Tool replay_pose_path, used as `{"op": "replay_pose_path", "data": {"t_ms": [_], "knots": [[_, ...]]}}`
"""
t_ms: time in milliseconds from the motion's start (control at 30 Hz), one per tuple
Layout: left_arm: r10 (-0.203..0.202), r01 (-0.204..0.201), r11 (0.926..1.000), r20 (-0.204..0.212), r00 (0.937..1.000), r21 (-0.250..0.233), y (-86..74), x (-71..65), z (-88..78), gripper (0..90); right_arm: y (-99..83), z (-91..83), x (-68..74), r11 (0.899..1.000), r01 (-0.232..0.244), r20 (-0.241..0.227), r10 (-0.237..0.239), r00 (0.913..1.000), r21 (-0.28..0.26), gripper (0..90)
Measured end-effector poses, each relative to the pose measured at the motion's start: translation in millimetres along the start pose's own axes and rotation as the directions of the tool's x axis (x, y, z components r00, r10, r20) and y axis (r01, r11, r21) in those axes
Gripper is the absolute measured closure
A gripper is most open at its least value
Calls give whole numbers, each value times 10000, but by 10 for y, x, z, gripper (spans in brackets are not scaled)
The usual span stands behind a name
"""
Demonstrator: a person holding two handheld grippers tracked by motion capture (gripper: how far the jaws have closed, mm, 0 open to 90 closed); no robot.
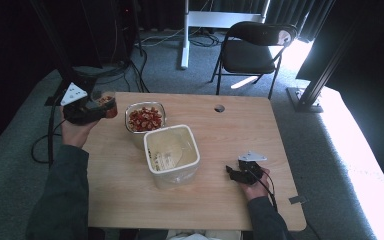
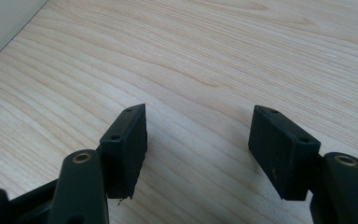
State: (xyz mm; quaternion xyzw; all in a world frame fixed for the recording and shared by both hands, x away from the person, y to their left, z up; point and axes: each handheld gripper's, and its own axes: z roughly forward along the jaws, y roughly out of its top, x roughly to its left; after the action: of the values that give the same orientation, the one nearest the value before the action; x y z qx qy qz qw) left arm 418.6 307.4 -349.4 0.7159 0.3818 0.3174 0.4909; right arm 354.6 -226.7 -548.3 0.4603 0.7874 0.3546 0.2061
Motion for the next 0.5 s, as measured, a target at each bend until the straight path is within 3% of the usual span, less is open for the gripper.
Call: {"op": "replay_pose_path", "data": {"t_ms": [500], "knots": [[278,-250,9986,-604,9978,469,145,55,222,379,1,0,-2,10000,-16,-11,16,10000,9,365]]}}
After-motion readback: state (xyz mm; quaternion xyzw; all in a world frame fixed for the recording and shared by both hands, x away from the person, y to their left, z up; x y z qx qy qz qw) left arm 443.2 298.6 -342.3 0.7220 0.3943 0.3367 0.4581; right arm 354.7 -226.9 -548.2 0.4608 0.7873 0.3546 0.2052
